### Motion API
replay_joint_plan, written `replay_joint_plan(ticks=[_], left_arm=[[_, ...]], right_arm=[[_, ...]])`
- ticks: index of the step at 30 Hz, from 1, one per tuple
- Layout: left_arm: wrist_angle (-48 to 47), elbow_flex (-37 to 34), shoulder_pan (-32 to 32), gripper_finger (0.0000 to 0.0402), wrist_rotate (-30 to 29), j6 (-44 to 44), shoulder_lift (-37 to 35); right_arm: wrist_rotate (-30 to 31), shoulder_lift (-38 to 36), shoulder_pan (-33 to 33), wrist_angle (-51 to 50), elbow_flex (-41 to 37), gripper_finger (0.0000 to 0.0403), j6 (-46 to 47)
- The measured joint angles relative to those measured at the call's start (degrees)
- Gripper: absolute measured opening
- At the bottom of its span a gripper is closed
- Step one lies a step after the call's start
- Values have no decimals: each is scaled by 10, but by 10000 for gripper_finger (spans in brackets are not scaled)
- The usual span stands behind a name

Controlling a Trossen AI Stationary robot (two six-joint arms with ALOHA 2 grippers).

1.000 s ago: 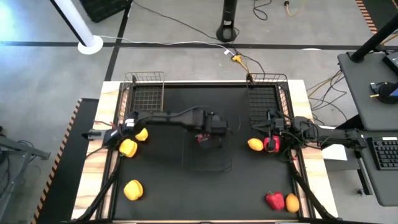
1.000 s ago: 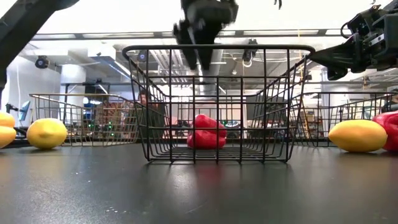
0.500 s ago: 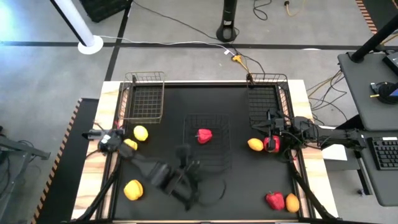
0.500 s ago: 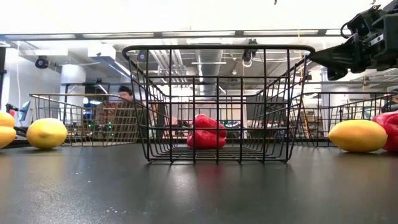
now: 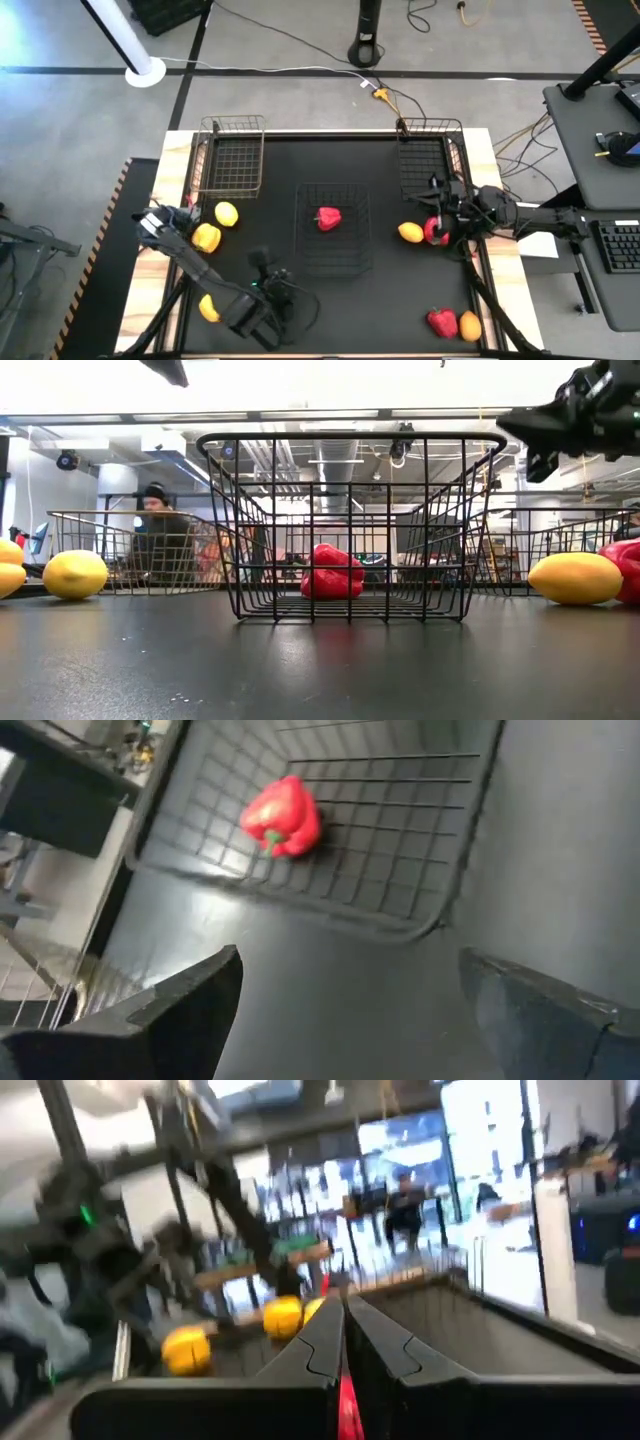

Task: Sort produce into baskets
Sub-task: Put the bottom red bell pepper into the bottom wire basket

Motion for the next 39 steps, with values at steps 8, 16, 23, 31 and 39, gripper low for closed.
replay_joint_plan(ticks=[8, 16, 23, 31, 39], left_arm=[[59, -151, -41, 350, -45, -92, -129], [202, -305, -57, 350, -57, -95, -239], [277, -413, -55, 350, -57, -115, -286], [285, -445, -32, 350, -72, -74, -273], [269, -445, -29, 350, -70, -48, -274]], right_arm=[[-49, 14, 29, 44, 38, 9, 41], [16, 161, 117, -45, 150, 9, 34], [68, 323, 192, -401, 376, 9, 158], [-30, 527, 286, -826, 603, 23, 429], [-118, 695, 397, -843, 711, 44, 552]])
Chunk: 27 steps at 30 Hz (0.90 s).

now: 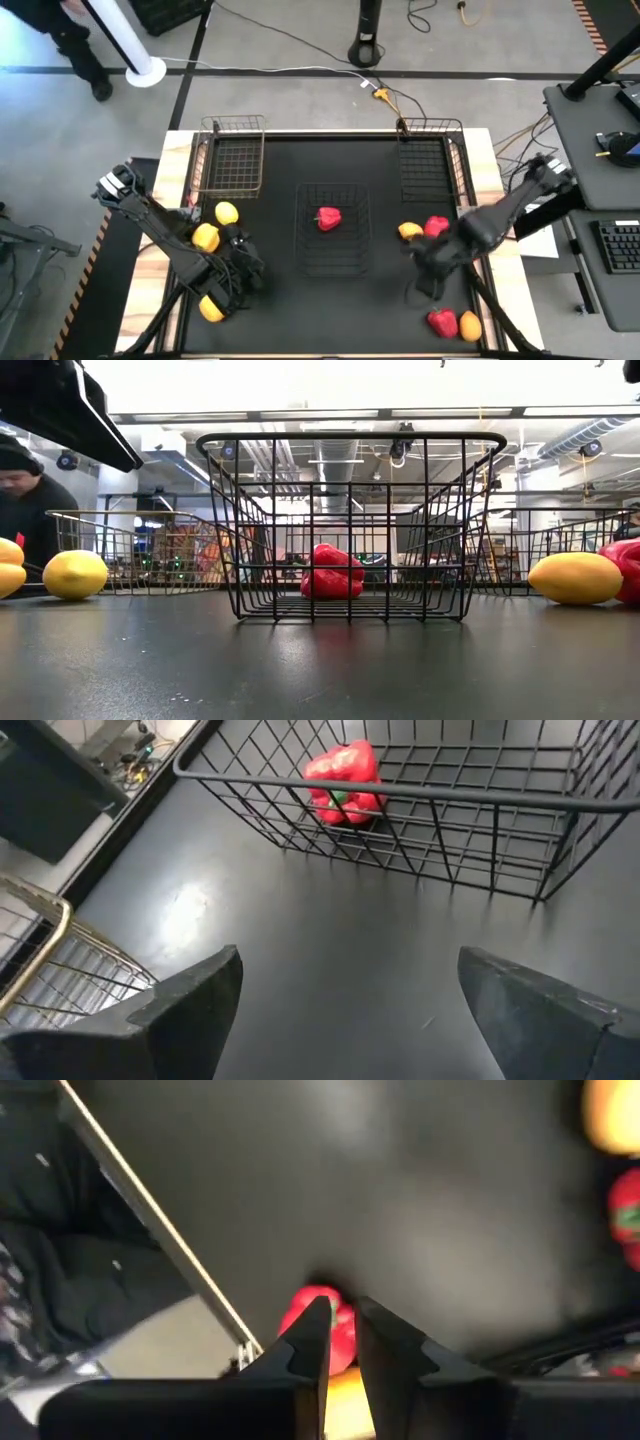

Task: Sort produce into baskets
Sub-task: Put the bottom red bell pepper into the bottom wire basket

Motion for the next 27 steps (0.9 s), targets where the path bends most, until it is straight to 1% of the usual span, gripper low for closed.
replay_joint_plan(ticks=[2, 6, 9, 12, 16, 22, 27], left_arm=[[0, 0, 0, 350, 0, 16, -2], [1, 0, 3, 350, 0, 15, -2], [9, 0, 2, 350, 0, 13, 5], [16, 0, -1, 350, -2, 13, 11], [38, 0, -1, 350, -30, 15, 29], [48, 0, -1, 350, -36, 25, 56], [57, 1, -1, 350, -32, 24, 71]], right_arm=[[-1, 36, 18, 0, 23, 44, 10], [1, 108, 44, -1, 54, 39, 15], [-54, 155, 52, -4, 67, 44, 36], [-116, 196, 76, -1, 83, 68, 45], [-169, 240, 113, -3, 106, 121, 76], [-187, 268, 144, -2, 112, 223, 141], [-188, 269, 144, -7, 109, 315, 168]])
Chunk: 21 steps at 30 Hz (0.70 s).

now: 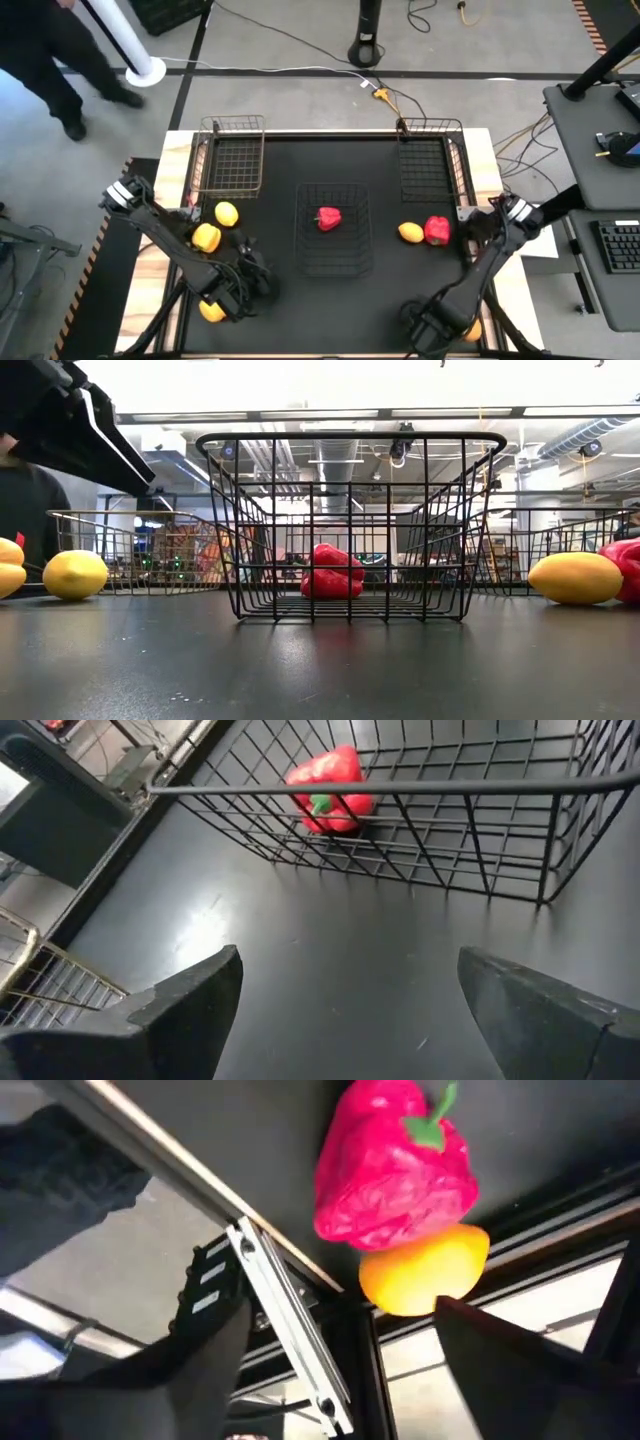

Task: Sort produce into baskets
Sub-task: Put the bottom red bell pepper into the bottom wire basket

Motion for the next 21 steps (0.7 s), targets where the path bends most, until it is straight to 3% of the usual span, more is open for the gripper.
replay_joint_plan(ticks=[5, 16, 21], left_arm=[[9, 1, 0, 350, 2, 0, 11], [10, 1, -1, 350, 6, 3, 17], [10, 1, -1, 350, 6, 9, 17]], right_arm=[[1, 3, -1, -52, -10, 391, 3], [-29, 3, -1, -14, -97, 400, -23], [-31, 3, -1, 17, -95, 400, -24]])
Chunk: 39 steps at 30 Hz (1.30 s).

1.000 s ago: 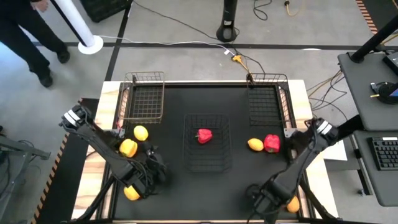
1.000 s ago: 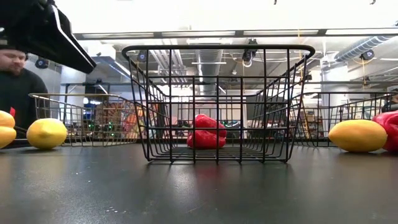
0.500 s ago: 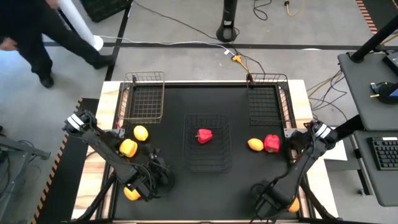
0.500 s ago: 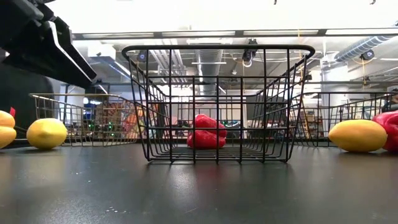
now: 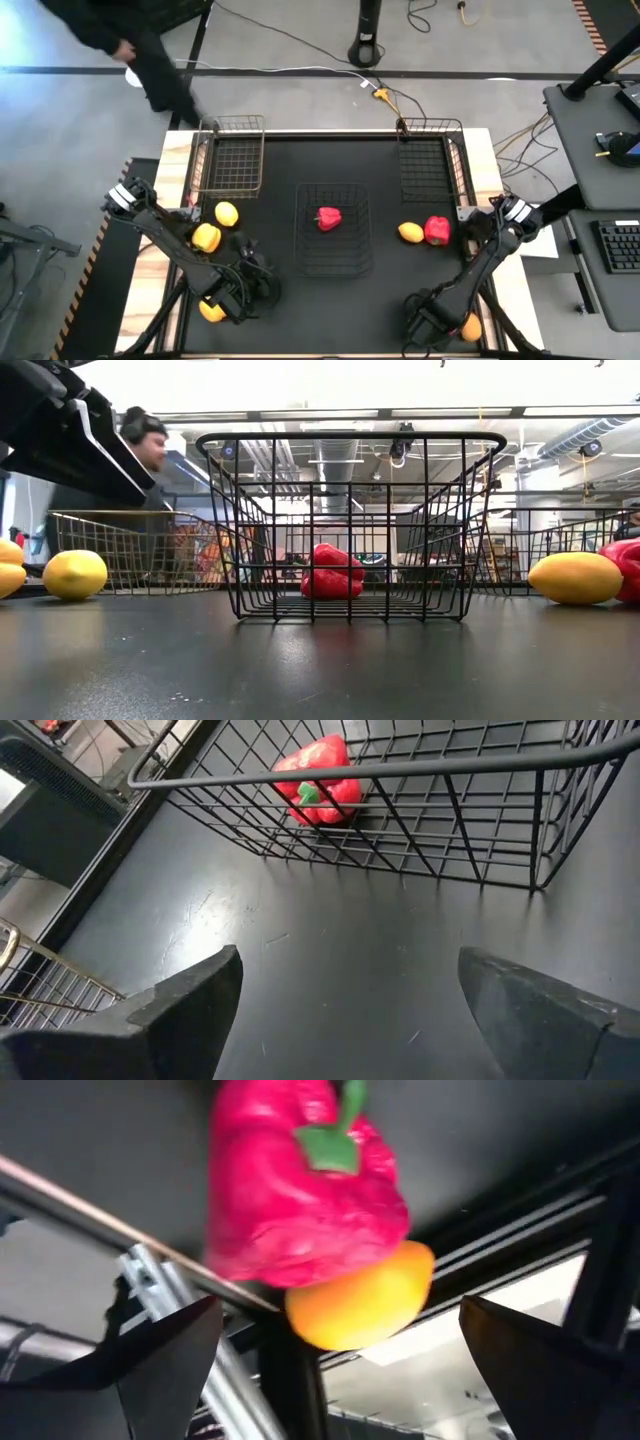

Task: Sort produce into baskets
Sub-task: Put the bottom red bell pepper into the bottom wire basket

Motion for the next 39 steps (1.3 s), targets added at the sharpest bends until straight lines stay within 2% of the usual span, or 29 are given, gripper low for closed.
replay_joint_plan(ticks=[9, 26, 33, 39], left_arm=[[0, 0, 0, 350, 0, 4, 0], [0, 0, 0, 350, 0, 6, 0], [0, 0, 0, 350, 0, 6, 0], [0, -1, 0, 350, 0, 6, 0]], right_arm=[[2, 6, 0, 74, -3, 400, -14], [2, 22, 0, 95, -34, 400, -26], [63, 47, 0, 158, -38, 400, -60], [64, 74, 0, 155, -38, 390, -77]])
